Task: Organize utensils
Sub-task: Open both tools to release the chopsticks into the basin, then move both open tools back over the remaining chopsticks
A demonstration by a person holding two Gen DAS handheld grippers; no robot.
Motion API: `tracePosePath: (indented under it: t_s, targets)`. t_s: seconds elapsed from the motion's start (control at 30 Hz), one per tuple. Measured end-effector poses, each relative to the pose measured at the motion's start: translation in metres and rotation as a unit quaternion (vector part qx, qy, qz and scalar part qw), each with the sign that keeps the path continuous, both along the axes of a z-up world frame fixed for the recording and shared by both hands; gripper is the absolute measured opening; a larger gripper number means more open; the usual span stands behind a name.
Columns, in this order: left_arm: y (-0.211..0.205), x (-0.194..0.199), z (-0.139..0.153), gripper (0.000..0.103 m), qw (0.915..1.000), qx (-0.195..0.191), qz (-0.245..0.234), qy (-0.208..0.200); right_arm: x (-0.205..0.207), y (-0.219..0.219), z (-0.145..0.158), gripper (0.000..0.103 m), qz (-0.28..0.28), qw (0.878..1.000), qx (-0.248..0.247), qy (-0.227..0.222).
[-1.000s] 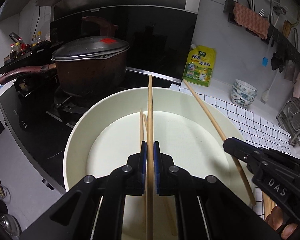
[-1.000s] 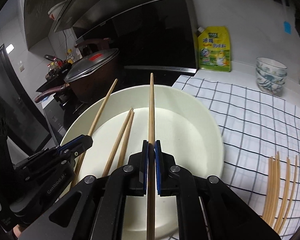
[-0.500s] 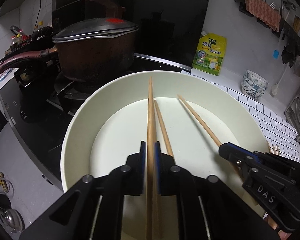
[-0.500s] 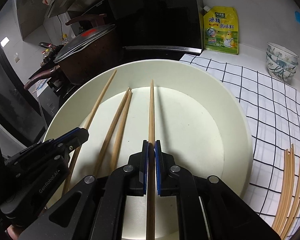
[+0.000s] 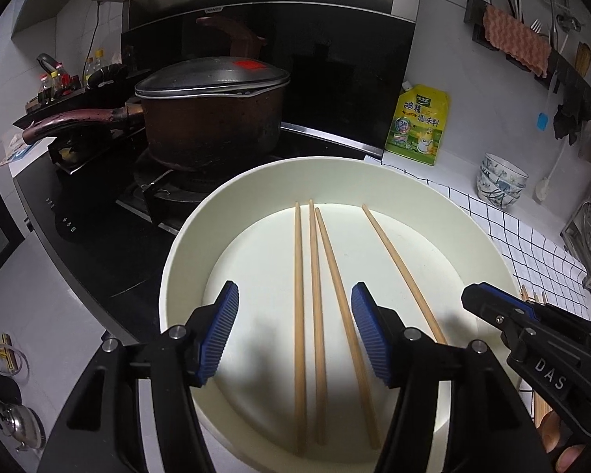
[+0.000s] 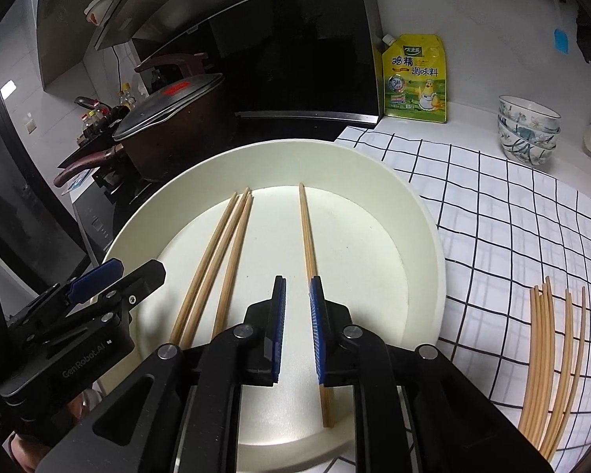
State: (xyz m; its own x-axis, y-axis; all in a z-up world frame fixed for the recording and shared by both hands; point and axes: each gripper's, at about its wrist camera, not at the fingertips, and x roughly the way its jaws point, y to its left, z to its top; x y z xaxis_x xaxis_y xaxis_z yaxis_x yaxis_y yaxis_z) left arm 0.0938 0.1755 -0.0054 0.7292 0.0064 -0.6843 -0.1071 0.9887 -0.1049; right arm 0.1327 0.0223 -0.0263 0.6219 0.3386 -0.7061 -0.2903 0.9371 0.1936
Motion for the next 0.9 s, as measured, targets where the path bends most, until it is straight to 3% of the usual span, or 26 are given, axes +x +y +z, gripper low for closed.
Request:
tracePosePath:
  t_s: [0.4,0.9]
  targets:
    - [-0.020,-0.026,0.015,0.070,0.9998,0.011,-0.008,-0.016,-0.034,-0.026,0.015,0.022,-0.017,1.000,0.001,-0.023]
    - [-0.075,-0.054,0.022,0.080,0.9988,0.017,-0.044,-0.016,-0.076,-0.091,0.020,0.035,-0.057,0.998,0.006,-0.041]
